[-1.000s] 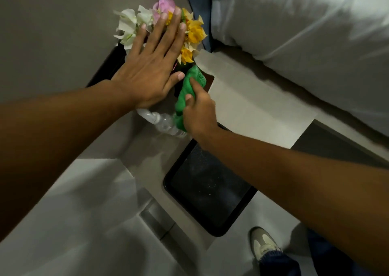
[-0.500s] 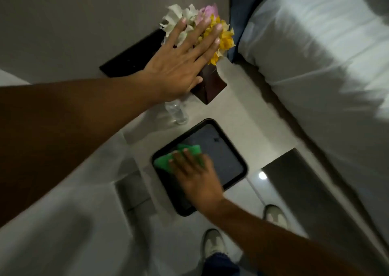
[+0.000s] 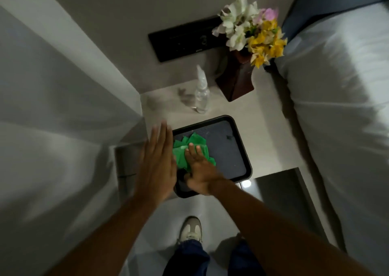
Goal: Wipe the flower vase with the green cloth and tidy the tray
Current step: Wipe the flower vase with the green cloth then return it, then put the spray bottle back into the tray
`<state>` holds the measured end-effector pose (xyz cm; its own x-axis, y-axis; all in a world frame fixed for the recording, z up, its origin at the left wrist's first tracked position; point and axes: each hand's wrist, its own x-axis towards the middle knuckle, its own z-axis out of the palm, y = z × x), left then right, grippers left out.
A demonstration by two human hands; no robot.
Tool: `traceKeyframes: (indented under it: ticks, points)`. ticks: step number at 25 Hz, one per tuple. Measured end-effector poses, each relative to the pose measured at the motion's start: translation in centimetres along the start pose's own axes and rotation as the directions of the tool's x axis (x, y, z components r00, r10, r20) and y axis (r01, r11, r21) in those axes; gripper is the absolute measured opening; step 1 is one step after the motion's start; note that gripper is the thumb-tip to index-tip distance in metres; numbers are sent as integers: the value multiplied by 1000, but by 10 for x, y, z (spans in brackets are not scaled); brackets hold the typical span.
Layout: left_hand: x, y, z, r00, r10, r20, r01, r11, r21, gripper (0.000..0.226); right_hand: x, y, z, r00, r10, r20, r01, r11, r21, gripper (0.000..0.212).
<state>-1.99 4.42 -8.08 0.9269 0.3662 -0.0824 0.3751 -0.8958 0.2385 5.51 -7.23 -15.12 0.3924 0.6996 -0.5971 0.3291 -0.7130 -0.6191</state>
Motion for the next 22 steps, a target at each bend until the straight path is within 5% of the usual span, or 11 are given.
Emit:
traceKeyframes:
  ticks: [1,3,4,6,9,12,15,22]
  points:
    - [-18,-6,15,995,-28,99,32,999,-40,67,3,1,-12,998,17,59,-27,983,182,70]
    - [-38,-9,43,963,1,268,14,998,-54,64,6,3,-30,991,55,118,-117,772,625,53]
    - [-38,-8,54,950,20,310,-8,999,-42,64,6,8,-35,991,86,107,-137,662,737,50]
    - [-28,1,73,937,27,347,-17,999,-32,67,9,20,-44,984,169,51,-145,608,781,50]
    - [-15,8,87,919,-16,394,20,1000,-7,68,15,27,-62,898,313,-308,-34,748,663,38]
    - [-14,4,89,896,5,445,-6,1000,2,69,23,18,-88,788,207,-580,103,884,455,55]
    - [-8,0,86,875,24,483,-35,999,13,71,48,-1,-117,775,177,-606,73,928,365,84]
    - [-8,4,90,878,8,479,-6,1000,-7,72,63,-17,-145,773,148,-617,-68,986,151,54]
